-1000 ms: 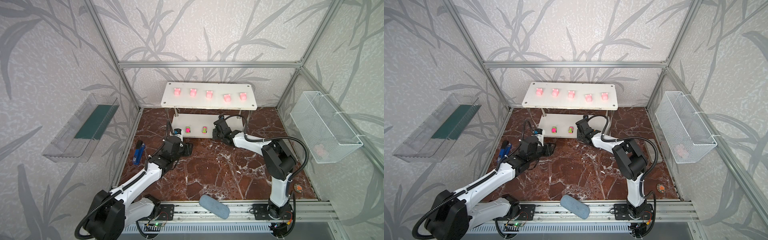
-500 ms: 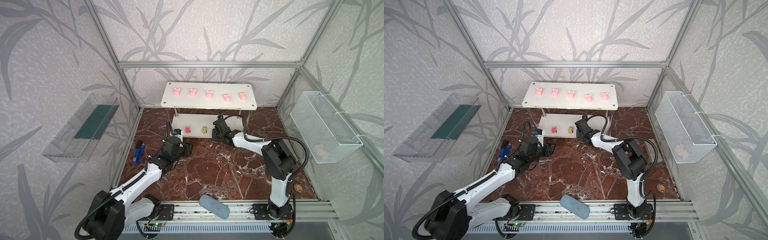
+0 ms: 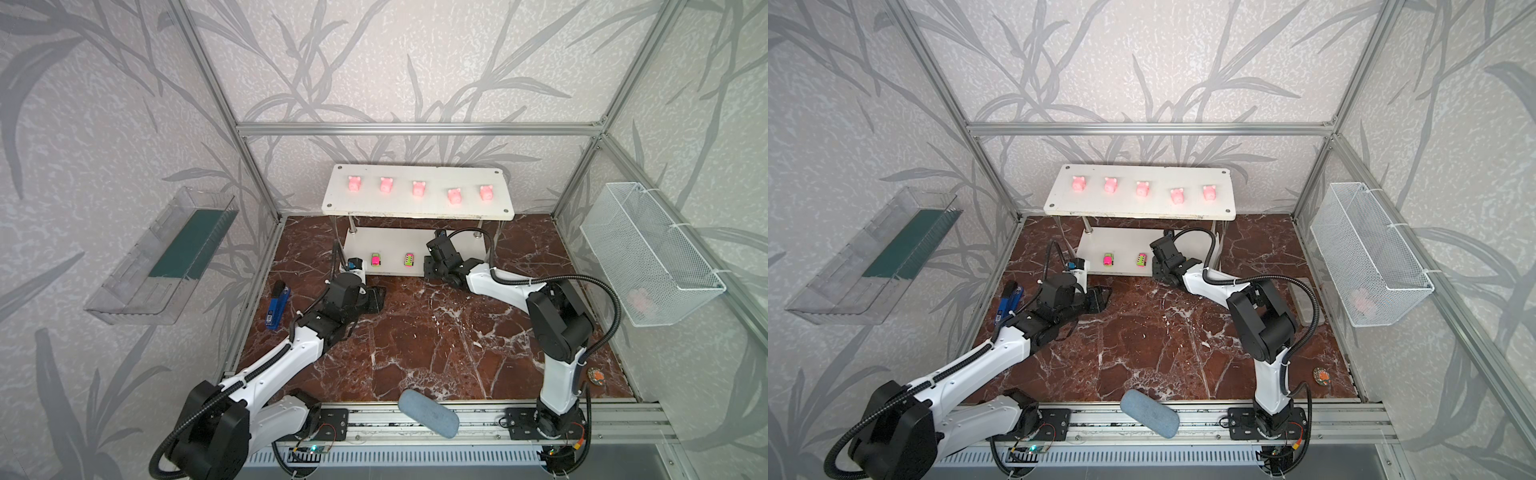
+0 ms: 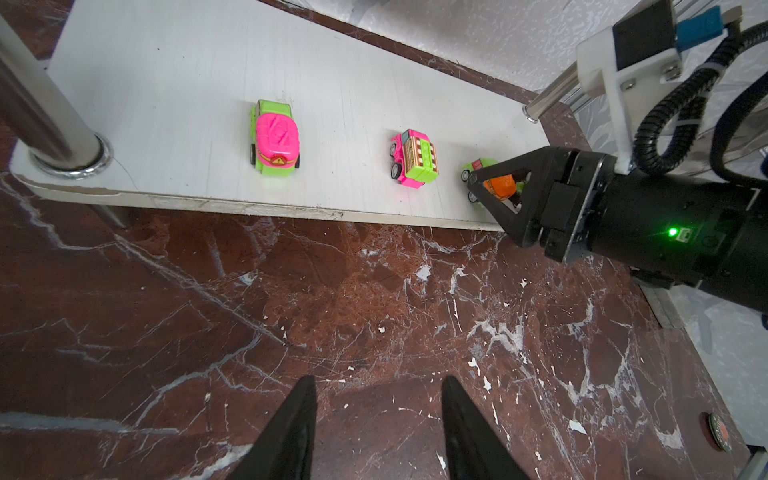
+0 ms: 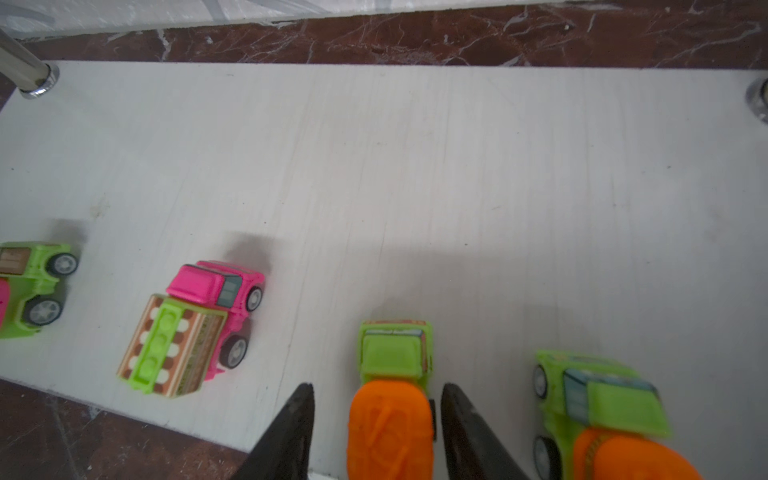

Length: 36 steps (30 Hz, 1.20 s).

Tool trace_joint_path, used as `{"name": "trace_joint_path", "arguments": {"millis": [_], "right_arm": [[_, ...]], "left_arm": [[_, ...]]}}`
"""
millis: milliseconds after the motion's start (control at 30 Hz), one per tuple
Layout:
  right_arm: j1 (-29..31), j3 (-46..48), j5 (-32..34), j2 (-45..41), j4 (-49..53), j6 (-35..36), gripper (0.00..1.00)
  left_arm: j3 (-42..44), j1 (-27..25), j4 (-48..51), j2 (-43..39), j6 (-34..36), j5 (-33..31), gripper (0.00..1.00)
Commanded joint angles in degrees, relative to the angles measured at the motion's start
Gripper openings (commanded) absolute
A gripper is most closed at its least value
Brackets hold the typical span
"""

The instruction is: Place and organize the plastic toys onto the shelf

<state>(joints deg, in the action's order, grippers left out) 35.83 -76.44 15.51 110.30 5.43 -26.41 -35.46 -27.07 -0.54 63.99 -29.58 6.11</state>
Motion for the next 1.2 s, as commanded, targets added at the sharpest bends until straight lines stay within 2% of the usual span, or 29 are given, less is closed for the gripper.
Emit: {"name": "trace_joint_path", "arguments": {"millis": [0,267,567,833,1167], "right_arm": [[0.1,-0.3,0.4,-4.1,-1.2,1.3,0.52],[0.2,2.6,-0.6,-8.3,-3.9,1.9,0.53],[1.0,10.7,-4.2,-16.9,-8.6,2.4,0.53],[3.5,25.5,-4.8,-32.2,-13.3,3.4,0.54],[4.2,39.2,-1.2,-54.3,-5.9,2.7,0.55]], "left_arm": [[0.3,-0.3,-0.9,-0.7,-0.3,0.3,0.48],[0.3,-0.3,-1.3,-0.3,-0.2,0.5,0.48],[-1.9,-1.6,-2.8,3.1,2.0,0.7,0.48],[-7.7,-6.8,-3.5,10.6,5.3,-2.8,0.5],[-16.0,-8.4,-4.9,20.9,6.3,-4.1,0.51]]}}
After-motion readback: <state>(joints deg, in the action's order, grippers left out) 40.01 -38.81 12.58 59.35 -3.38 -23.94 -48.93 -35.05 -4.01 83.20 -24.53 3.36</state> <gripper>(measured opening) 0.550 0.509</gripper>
